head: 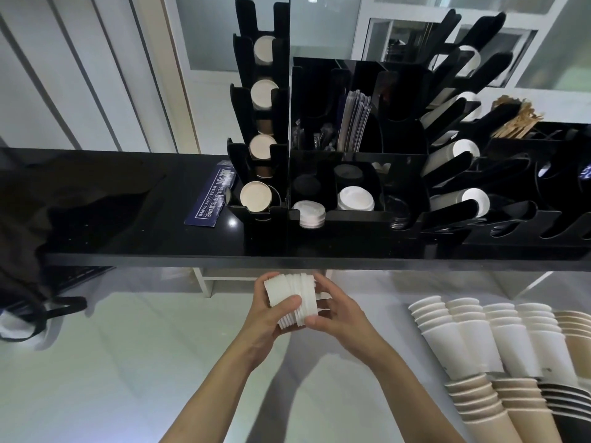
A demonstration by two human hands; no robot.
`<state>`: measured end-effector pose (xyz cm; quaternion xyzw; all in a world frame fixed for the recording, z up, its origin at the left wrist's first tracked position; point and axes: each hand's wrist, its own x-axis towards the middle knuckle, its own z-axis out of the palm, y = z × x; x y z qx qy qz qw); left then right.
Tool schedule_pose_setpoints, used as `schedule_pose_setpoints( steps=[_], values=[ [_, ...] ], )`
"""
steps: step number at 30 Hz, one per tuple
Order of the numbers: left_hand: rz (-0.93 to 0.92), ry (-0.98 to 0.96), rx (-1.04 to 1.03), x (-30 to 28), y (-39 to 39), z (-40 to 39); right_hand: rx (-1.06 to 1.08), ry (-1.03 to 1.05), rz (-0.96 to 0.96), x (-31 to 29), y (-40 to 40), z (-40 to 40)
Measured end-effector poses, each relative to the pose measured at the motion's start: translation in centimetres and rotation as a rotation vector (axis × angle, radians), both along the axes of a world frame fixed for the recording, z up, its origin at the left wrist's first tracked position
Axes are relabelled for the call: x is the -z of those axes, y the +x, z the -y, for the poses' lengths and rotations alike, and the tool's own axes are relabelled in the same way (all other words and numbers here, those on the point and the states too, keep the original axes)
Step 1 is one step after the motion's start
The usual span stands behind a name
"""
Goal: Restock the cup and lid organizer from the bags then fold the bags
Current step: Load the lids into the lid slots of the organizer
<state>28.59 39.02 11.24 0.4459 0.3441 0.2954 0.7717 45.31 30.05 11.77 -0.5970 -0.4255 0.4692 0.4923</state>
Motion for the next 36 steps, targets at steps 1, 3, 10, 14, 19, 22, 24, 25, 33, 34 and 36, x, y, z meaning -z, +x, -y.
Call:
schedule_pose_setpoints(
  steps=[1,3,10,14,19,22,24,25,33,34,36],
  values=[
    [0.000,0.003,-0.001,-0.2,0.0,0.1,-0.010,0.002,0.003,-0.2,0.1,0.1],
    [0.004,0.009,0.002,-0.5,0.0,0.2,-0.017,0.003,-0.010,-0.5,0.3,0.2],
    [0.019,0.040,-0.010,-1.6,0.2,0.5,-0.032,0.029,-0.052,-2.1,0.2,0.0],
    [0.033,0.055,-0.076,-2.3,0.9,0.6,0.054,0.120,-0.046,-2.0,-0.7,-0.2],
    [0.104,0.056,-0.157,-3.9,1.6,0.3,0.201,0.310,0.184,-2.7,-1.3,-0.6],
    [0.099,0.097,-0.172,-5.0,1.9,0.0,0.267,0.440,0.413,-3.6,-1.4,-0.8],
    [0.105,0.111,-0.172,-5.4,2.1,-0.1,0.293,0.473,0.435,-3.9,-1.4,-1.0],
    [0.113,0.116,-0.171,-5.5,2.1,-0.3,0.307,0.481,0.414,-4.0,-1.4,-1.1],
    [0.146,0.109,-0.176,-6.2,2.2,-1.1,0.324,0.556,0.375,-5.1,-1.3,-1.7],
    [0.153,0.106,-0.176,-6.3,2.2,-1.2,0.327,0.559,0.369,-5.2,-1.2,-1.8],
    [0.155,0.115,-0.171,-6.3,2.2,-1.4,0.339,0.551,0.363,-5.3,-1.1,-2.1]
  ],
)
